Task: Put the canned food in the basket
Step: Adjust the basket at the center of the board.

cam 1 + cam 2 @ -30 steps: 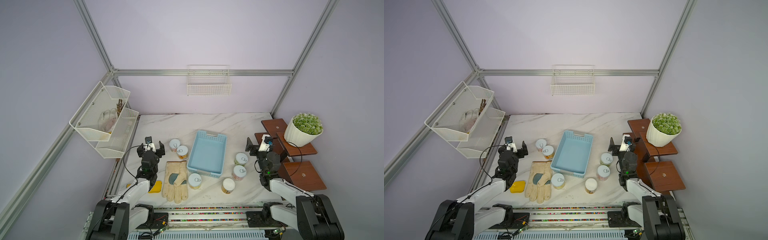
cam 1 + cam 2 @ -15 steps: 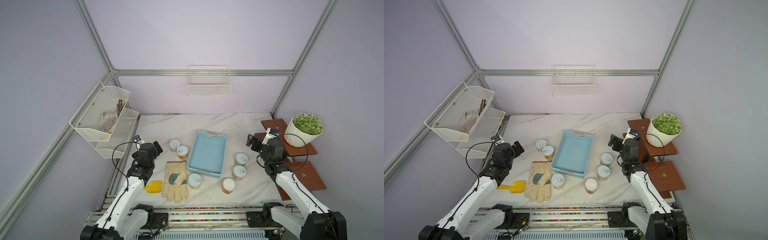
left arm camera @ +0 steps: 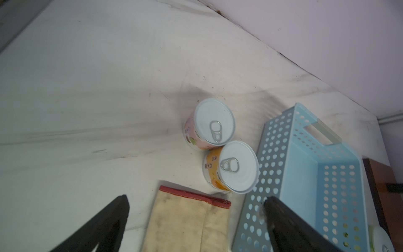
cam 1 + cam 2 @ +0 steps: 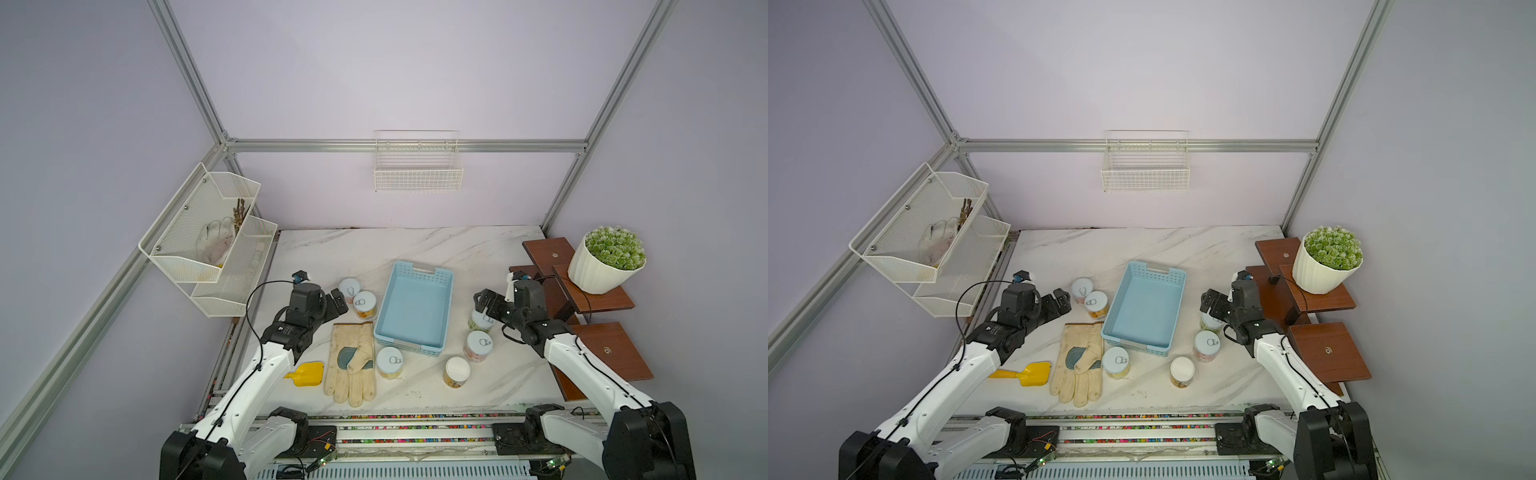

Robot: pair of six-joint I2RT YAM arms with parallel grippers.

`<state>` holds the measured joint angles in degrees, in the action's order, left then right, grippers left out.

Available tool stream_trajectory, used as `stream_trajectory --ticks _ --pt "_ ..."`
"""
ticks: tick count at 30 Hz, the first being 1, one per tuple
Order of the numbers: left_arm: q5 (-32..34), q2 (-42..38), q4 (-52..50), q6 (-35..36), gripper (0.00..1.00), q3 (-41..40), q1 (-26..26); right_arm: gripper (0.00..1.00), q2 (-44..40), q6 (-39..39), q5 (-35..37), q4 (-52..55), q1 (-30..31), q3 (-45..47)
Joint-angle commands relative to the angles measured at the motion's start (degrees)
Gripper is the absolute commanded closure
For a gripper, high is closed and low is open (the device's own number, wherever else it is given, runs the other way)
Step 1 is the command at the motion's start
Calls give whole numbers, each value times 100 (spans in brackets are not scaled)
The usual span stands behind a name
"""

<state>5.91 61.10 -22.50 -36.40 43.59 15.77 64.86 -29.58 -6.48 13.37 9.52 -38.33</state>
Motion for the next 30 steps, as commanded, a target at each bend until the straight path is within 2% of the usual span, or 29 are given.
stream_trajectory --ticks 1,6,9,12,16,24,29,30 --pt "-273 365 -283 225 0 549 527 1 67 -61 8 547 306 -272" --pt "-147 1008 -753 291 0 1098 1103 1 281 -25 17 980 710 -612" --pt "-166 1229 -863 263 0 1257 1281 1 486 -37 -340 960 784 -751" --pt "-296 1429 -987 154 0 1382 1332 1 877 2 -665 1088 818 -1019" --pt "-599 1544 -947 -88 0 1365 1354 1 1421 151 -728 1521 890 -1491" --pt "-1316 1719 -627 -280 0 1194 1464 1 2168 260 -525 1841 1161 -2142" --pt "-1628 1939 -261 -288 1 1093 1479 11 2608 234 -418 1928 1225 -2435" --pt "-1676 2178 -217 -280 2 1111 1492 12 2672 238 -420 1946 1243 -2483"
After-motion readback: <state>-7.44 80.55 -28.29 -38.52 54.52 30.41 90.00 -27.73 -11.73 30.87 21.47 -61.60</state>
